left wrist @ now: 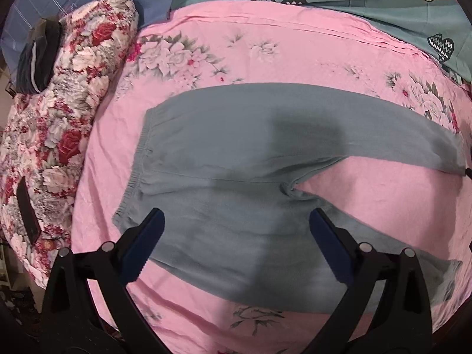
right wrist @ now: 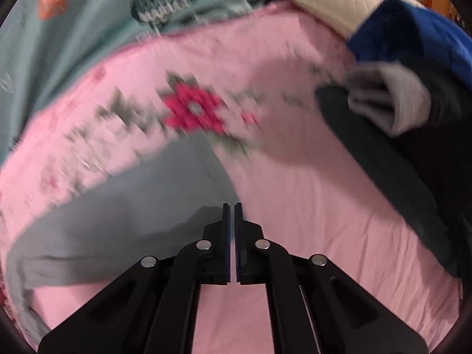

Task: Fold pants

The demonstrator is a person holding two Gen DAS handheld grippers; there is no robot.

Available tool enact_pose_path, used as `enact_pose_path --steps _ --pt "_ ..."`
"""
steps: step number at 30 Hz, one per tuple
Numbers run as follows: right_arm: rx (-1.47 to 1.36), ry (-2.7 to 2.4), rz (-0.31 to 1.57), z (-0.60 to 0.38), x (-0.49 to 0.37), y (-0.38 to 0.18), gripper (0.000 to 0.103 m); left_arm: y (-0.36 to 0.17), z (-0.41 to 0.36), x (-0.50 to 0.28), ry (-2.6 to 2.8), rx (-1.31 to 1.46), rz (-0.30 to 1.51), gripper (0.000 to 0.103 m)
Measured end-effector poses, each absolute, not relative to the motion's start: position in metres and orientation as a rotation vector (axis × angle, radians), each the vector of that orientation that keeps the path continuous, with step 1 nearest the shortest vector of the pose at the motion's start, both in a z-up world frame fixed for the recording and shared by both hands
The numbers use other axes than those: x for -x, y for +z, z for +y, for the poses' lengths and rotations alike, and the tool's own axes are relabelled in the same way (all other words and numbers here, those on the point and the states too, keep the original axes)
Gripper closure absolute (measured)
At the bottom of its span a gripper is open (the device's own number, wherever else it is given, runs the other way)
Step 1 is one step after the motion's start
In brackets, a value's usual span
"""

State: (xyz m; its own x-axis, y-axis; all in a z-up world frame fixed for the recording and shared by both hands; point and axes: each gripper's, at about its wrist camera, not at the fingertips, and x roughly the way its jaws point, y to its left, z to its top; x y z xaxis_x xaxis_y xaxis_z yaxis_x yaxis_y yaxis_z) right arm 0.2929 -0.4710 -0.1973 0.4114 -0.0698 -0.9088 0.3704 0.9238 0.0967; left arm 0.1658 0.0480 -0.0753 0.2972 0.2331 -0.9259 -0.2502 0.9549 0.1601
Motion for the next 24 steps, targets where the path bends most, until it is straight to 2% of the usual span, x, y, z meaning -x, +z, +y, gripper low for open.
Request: enact_pose_path --steps 1,3,4,9,14,24 --pt "-0.342 -0.302 1.114 -0.476 -0.284 -0.194 0.093 -0.071 0.052 -0.161 0.329 -0.006 1.217 0.003" --pt "-0.409 -0.322 1.081 -0.482 -0.267 -0.181 0.071 -0.063 0.064 -0.152 0.353 -0.067 1.188 0.003" --pt "-0.42 -0.338 1.042 -0.481 -0.257 -0.169 0.056 -0.059 0.074 -0.148 0.367 -0.1 1.172 0.003" --pt "-0.248 -0.247 0.962 -0.433 -0.23 -0.122 0.056 -0.057 0.142 -0.152 0.407 -0.158 1.158 0.003" --pt "-0.123 -0.13 0.907 -0.348 -0.201 -0.095 0.04 -0.061 0.198 -0.181 0.339 -0.15 1.113 0.003" --pt "0.073 0.233 0.959 -0.128 -0.218 -0.07 0.04 -0.098 0.237 -0.243 -0.001 -0.108 1.095 0.003"
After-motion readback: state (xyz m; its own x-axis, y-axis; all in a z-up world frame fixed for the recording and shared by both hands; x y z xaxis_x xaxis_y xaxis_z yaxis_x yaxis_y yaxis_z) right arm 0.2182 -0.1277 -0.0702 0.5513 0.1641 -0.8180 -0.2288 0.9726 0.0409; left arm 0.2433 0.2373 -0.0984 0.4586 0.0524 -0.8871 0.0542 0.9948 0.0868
